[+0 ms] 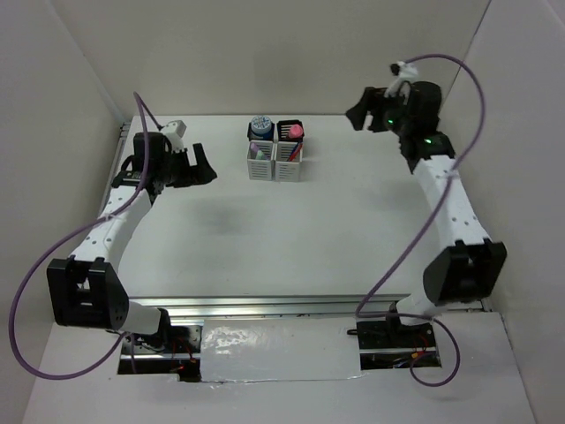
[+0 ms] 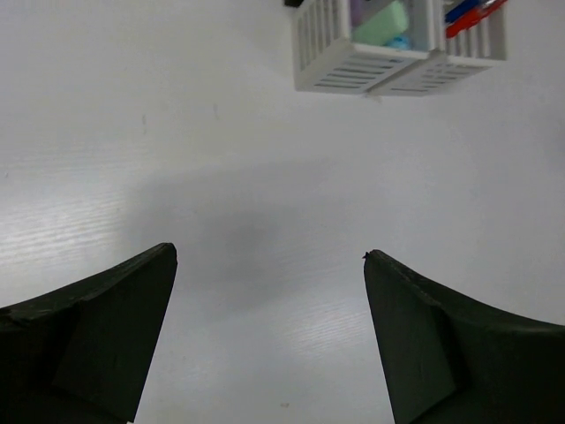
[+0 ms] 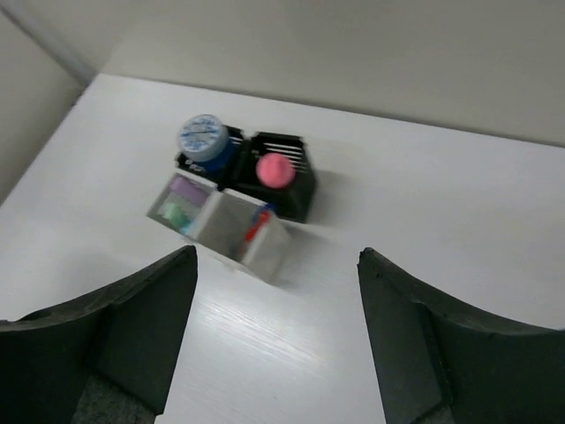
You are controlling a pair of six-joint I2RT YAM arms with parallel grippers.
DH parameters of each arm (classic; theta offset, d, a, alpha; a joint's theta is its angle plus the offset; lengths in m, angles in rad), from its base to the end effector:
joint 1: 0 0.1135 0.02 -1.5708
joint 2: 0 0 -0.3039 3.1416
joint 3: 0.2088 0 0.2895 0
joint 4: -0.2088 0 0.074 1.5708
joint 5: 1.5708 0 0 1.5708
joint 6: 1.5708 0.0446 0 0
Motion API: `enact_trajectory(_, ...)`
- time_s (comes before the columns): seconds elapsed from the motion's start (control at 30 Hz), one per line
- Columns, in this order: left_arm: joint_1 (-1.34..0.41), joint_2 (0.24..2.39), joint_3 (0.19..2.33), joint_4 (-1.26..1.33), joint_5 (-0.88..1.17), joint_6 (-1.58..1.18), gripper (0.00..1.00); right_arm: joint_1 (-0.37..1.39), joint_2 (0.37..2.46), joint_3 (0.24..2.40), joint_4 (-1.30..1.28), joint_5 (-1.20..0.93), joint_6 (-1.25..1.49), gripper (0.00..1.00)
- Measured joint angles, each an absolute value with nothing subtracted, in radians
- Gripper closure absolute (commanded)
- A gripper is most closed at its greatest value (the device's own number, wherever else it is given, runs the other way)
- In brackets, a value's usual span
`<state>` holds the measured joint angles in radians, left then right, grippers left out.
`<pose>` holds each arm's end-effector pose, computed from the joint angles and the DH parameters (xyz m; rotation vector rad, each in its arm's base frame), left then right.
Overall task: Sort the stationery into containers
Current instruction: Reset both arms
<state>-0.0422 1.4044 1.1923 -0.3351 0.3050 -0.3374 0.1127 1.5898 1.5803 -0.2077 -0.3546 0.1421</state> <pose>0.3578 -0.0285 0.3516 -0.1314 2.1342 -0.5473 0.4182 0.0629 0.4497 -0.2305 1.7869 0.4990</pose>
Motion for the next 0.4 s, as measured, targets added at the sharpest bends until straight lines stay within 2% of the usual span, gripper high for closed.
enact_trajectory(0.1,-0.041,1.391,1.131,-0.348,0.240,-0.286,0.01,-0.035,1.422,1.464,-0.303,-0.383,0.064,0.15)
enact_trajectory(0.2,-0.036,1.364,1.036,-0.360,0.198,-0.236,0.01,-0.173,1.264,1.244,-0.355,-0.384,-0.031,0.14)
enact_trajectory(0.4,-0.035,1.284,0.923,-0.368,0.162,-0.185,0.00,-0.291,1.094,0.913,-0.489,-0.379,-0.183,0.14)
